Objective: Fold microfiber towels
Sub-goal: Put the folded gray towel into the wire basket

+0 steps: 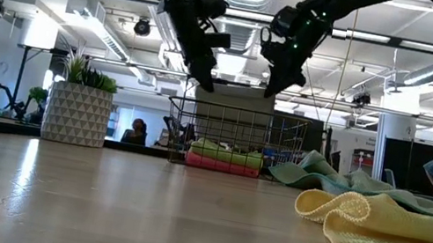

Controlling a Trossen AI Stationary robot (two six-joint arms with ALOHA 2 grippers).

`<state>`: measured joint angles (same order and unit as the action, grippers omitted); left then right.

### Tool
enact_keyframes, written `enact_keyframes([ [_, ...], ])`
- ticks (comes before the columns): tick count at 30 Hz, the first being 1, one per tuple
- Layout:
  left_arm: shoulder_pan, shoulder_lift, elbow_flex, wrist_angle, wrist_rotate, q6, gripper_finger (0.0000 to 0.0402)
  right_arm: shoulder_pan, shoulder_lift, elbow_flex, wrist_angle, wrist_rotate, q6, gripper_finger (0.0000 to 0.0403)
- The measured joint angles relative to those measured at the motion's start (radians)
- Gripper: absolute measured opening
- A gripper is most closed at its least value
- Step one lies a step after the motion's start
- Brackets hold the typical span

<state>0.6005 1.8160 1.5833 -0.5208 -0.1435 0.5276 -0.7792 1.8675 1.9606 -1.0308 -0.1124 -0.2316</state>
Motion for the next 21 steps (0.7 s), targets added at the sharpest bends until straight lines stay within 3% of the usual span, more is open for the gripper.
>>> enact_keyframes([
  [12, -0.021, -0.004, -0.022, -0.107, 0.126, 0.001, 0.0015, 0.011, -0.001, -0.131, -0.043, -0.101, 0.039, 0.0012],
  [21, -0.024, 0.003, -0.054, -0.093, 0.126, 0.001, 0.0016, 0.012, -0.001, -0.202, 0.0, -0.161, 0.051, 0.0012],
])
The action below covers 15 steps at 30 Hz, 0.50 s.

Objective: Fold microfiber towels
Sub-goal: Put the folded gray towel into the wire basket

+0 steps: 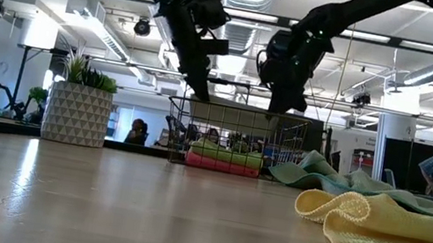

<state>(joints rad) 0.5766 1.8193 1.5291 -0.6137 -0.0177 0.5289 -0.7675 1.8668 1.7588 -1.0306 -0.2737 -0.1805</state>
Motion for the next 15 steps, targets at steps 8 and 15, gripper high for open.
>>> enact_keyframes([
  [8, -0.003, 0.031, -0.001, -0.004, 0.006, -0.001, 0.0016, 0.002, 0.0, -0.012, -0.005, 0.003, 0.013, 0.0012],
  [15, -0.01, 0.038, -0.001, -0.014, 0.006, -0.001, 0.0016, 0.017, 0.0, -0.012, -0.016, 0.005, 0.027, 0.0012],
])
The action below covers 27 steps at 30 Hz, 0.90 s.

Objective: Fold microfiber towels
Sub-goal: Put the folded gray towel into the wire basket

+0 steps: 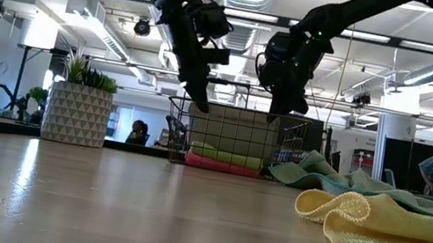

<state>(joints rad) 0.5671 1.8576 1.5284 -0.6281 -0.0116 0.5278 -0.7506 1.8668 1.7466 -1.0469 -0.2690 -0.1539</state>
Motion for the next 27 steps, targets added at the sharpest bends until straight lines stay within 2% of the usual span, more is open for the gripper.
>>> enact_keyframes([
  [10, -0.001, 0.001, 0.0, -0.018, -0.001, 0.002, 0.0016, 0.028, 0.0, 0.0, -0.003, 0.007, -0.033, 0.0024],
  [19, -0.005, 0.001, -0.002, -0.027, -0.014, 0.002, 0.0017, 0.028, 0.001, -0.002, -0.007, 0.027, -0.029, 0.0101],
  [23, -0.005, 0.001, -0.002, -0.023, -0.008, 0.002, 0.004, 0.029, 0.001, -0.002, -0.004, 0.021, -0.018, 0.0134],
  [27, -0.006, 0.001, -0.002, -0.019, -0.005, 0.002, 0.0088, 0.029, 0.001, -0.002, -0.002, 0.016, -0.014, 0.0155],
])
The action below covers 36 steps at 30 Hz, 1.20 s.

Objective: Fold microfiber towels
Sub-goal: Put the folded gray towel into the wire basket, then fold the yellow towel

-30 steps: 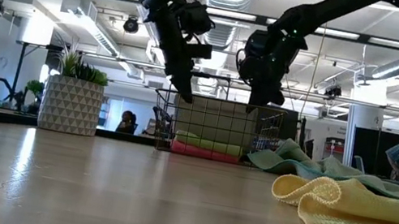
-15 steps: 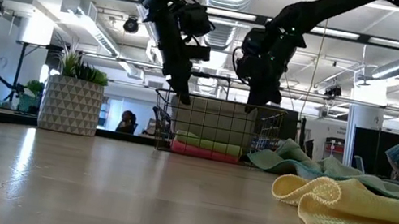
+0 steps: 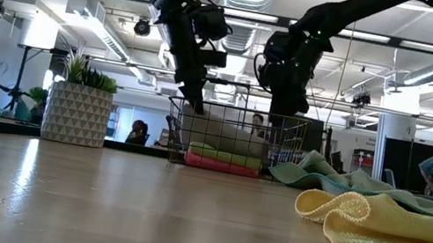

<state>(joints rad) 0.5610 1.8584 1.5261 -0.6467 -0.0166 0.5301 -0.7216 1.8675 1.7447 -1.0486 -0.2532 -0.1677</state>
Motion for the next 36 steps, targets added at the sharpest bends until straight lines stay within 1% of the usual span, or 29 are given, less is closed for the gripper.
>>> enact_keyframes([
  [6, -0.014, -0.004, 0.006, -0.027, 0.002, -0.001, 0.016, 0.0, 0.0, 0.0, 0.004, -0.005, 0.0, 0.0166],
  [10, -0.031, -0.023, 0.052, -0.074, 0.005, 0.0, 0.0184, 0.001, 0.0, 0.0, 0.004, -0.006, 0.0, 0.0167],
  [15, -0.03, -0.071, 0.089, -0.08, -0.017, -0.01, 0.0187, 0.001, -0.004, 0.001, -0.039, -0.008, 0.023, 0.0163],
  [18, -0.029, -0.122, 0.095, -0.104, -0.031, -0.071, 0.0187, 0.003, -0.021, 0.001, -0.123, -0.011, 0.052, 0.0157],
  [23, -0.034, -0.199, 0.067, -0.13, -0.036, -0.179, 0.0187, 0.034, -0.074, 0.001, -0.249, -0.012, 0.073, 0.0144],
  [26, -0.047, -0.244, 0.036, -0.13, -0.037, -0.189, 0.0187, 0.072, -0.129, 0.001, -0.25, -0.013, 0.107, 0.0138],
  [31, -0.07, -0.32, -0.04, -0.122, -0.034, -0.243, 0.0187, 0.158, -0.222, -0.024, -0.245, -0.008, 0.225, 0.0138],
  [34, -0.094, -0.364, -0.1, -0.116, -0.034, -0.268, 0.0187, 0.227, -0.283, -0.086, -0.214, -0.008, 0.311, 0.0141],
  [36, -0.115, -0.394, -0.151, -0.104, -0.034, -0.289, 0.0187, 0.28, -0.324, -0.147, -0.155, -0.008, 0.38, 0.0141],
])
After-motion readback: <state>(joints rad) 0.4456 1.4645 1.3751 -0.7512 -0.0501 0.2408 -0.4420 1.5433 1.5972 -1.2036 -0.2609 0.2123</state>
